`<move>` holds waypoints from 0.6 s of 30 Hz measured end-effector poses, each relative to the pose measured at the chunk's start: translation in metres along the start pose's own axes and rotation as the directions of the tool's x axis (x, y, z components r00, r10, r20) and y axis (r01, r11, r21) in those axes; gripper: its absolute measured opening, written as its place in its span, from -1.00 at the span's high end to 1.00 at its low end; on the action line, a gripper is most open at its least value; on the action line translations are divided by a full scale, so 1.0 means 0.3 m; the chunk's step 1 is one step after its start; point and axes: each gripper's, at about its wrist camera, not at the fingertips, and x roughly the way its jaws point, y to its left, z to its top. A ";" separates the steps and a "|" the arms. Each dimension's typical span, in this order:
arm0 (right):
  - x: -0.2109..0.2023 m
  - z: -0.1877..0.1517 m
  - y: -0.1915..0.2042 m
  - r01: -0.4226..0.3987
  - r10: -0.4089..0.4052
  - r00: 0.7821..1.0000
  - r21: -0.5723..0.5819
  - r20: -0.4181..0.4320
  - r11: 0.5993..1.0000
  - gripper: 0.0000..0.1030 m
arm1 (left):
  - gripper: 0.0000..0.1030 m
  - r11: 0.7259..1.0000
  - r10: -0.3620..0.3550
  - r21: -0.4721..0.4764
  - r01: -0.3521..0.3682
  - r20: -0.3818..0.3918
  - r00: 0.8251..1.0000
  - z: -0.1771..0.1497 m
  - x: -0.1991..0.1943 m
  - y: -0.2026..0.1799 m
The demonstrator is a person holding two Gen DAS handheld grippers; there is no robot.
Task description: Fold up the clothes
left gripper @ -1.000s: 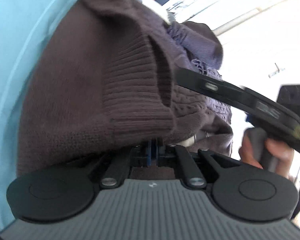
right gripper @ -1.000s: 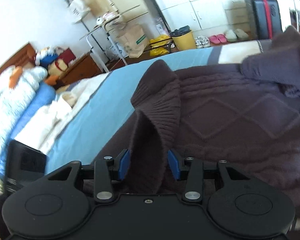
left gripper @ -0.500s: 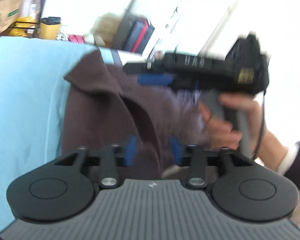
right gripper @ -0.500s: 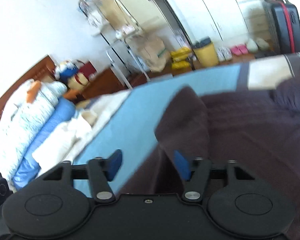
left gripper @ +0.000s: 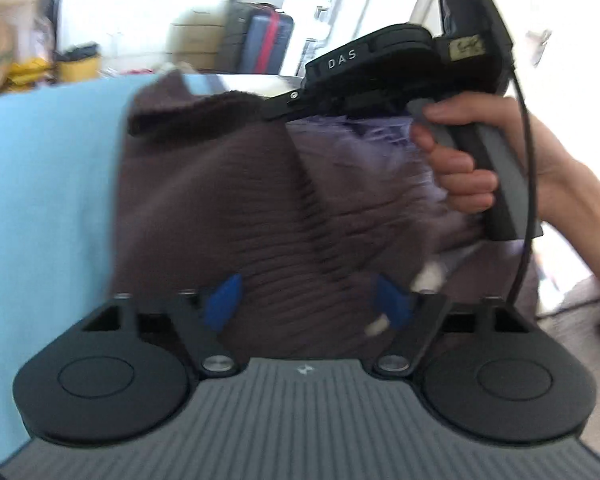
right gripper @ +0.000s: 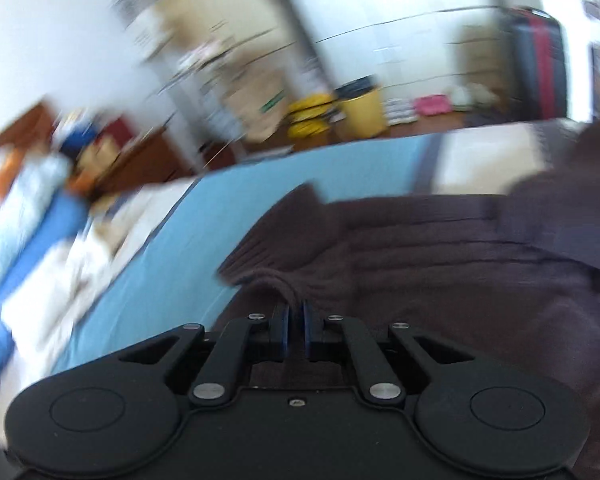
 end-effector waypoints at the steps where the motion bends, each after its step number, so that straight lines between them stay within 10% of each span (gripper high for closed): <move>1: -0.013 0.001 -0.028 0.013 -0.013 1.000 0.040 -0.009 0.999 0.86 | -0.64 1.000 0.003 0.003 -0.003 -0.010 1.000 -0.001 0.013 -0.008; 7: -0.062 -0.028 -0.135 -0.022 0.030 0.999 0.225 -0.030 0.974 0.60 | -0.85 0.983 0.095 0.162 -0.082 -0.077 0.992 -0.066 0.042 -0.089; 10: -0.044 -0.032 -0.108 -0.034 0.042 0.998 0.182 -0.042 0.983 -0.30 | -0.77 0.956 0.189 0.245 -0.163 -0.085 0.978 -0.079 0.065 -0.125; 15: -0.004 -0.048 -0.001 0.016 -0.017 0.997 -0.026 -0.077 1.000 -0.30 | -0.41 0.913 0.313 0.303 -0.273 -0.090 0.946 -0.083 0.025 -0.142; 18: -0.012 -0.080 0.058 0.059 -0.067 0.995 -0.113 -0.069 0.992 -0.30 | -0.27 0.934 0.292 0.244 -0.261 -0.100 0.951 -0.068 -0.005 -0.120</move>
